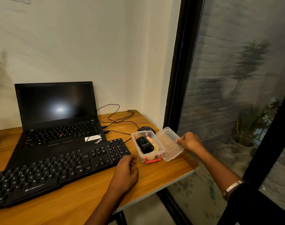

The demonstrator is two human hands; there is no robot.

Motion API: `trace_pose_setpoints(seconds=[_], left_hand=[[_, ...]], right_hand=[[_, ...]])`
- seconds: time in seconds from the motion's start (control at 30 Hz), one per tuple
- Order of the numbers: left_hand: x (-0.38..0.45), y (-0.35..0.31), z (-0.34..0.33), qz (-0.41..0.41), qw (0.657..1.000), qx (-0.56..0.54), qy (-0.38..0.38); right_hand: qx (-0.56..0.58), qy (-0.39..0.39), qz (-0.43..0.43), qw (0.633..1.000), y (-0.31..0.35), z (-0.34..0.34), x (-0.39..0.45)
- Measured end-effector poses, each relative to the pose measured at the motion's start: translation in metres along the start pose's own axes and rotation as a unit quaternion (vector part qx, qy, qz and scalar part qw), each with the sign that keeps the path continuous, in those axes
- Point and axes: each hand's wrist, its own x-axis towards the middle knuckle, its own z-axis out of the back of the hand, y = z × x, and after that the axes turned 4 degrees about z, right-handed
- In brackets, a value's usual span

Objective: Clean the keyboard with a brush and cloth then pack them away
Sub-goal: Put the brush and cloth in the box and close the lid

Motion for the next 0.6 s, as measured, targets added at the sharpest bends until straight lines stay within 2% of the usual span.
trace_pose_setpoints(seconds=[0.1,0.27,0.43,0.6], left_hand=[[0.000,-0.001,0.001,0.006,1.000,-0.002,0.005],[-0.001,-0.002,0.001,0.010,1.000,-0.003,0.009],[-0.001,-0.003,0.001,0.022,0.999,-0.020,0.018],[0.000,-0.008,0.005,0.070,0.991,-0.113,0.014]], right_hand=[[0.067,-0.010,0.026,0.997,0.011,0.003,-0.004],[0.104,-0.098,0.105,0.984,0.040,0.010,-0.015],[-0.022,-0.154,0.238,0.959,0.072,0.003,-0.030],[-0.160,-0.172,0.383,0.894,0.092,-0.023,-0.054]])
